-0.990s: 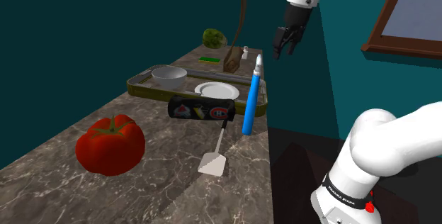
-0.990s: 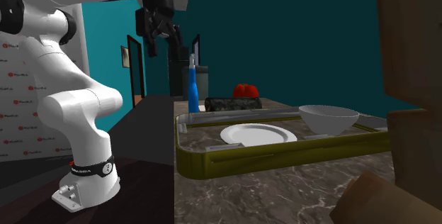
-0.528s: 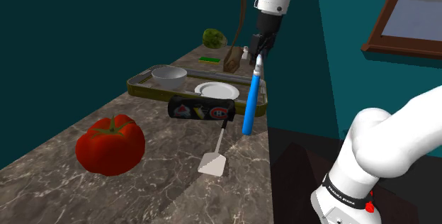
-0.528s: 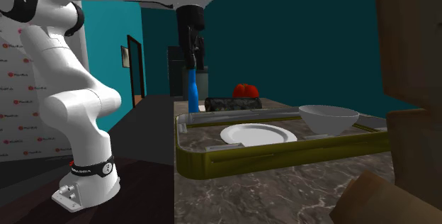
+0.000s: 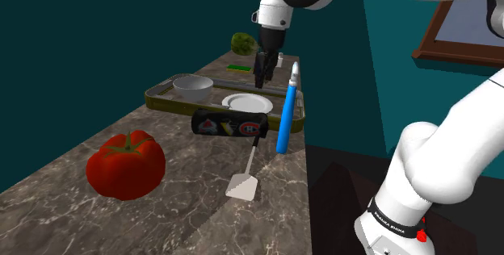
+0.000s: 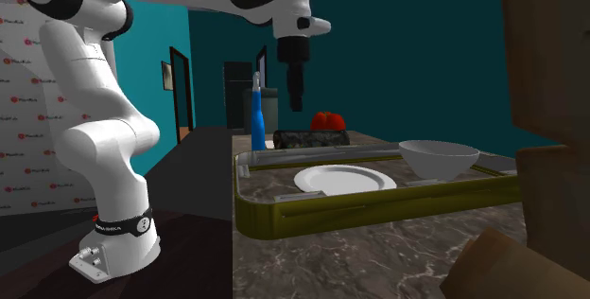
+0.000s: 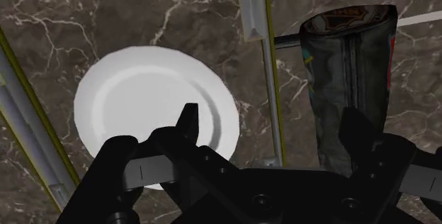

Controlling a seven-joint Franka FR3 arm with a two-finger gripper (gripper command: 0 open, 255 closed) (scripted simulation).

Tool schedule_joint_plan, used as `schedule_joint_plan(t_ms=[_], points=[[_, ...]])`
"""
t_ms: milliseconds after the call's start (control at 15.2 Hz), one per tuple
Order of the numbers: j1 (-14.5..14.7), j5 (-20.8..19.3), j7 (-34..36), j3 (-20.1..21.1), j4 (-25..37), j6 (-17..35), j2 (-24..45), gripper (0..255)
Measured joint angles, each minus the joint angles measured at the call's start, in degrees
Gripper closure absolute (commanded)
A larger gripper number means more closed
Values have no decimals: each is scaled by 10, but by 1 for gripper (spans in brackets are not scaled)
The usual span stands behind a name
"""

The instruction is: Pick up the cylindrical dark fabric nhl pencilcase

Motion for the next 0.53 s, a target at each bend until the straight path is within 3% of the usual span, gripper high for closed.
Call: schedule_joint_plan(t_ms=[528], points=[[48,36,-62,32,74,20,123,0]])
